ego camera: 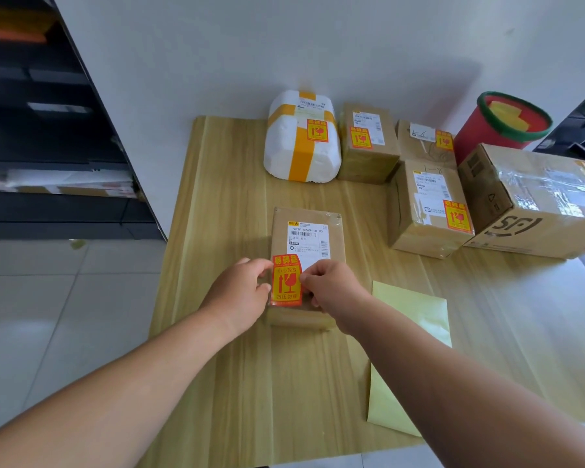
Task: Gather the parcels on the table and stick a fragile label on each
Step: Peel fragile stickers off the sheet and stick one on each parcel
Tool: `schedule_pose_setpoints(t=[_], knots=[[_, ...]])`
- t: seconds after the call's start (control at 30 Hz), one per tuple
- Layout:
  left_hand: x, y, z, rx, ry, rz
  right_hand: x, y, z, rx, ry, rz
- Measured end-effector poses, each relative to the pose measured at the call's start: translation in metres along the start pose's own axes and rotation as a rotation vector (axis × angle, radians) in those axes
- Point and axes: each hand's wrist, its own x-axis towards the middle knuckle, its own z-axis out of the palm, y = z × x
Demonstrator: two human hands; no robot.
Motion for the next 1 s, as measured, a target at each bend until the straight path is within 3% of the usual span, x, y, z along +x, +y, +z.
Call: schedule_pose_setpoints(t=[0.73, 0.87, 1.0], knots=[[0.006, 0.001, 0.005, 0.08, 0.004, 0.054, 0.022, 0.006, 0.01, -0.209, 0.124, -0.006], [0.006, 0.001, 0.005, 0.098, 0.006, 0.059, 0.025, 0.006, 0.01, -0.308, 0.172, -0.043], [0.006, 0.0, 0.004, 0.109, 0.014, 0.066, 0.022, 0.007, 0.006, -0.592, 0.23, -0.139]])
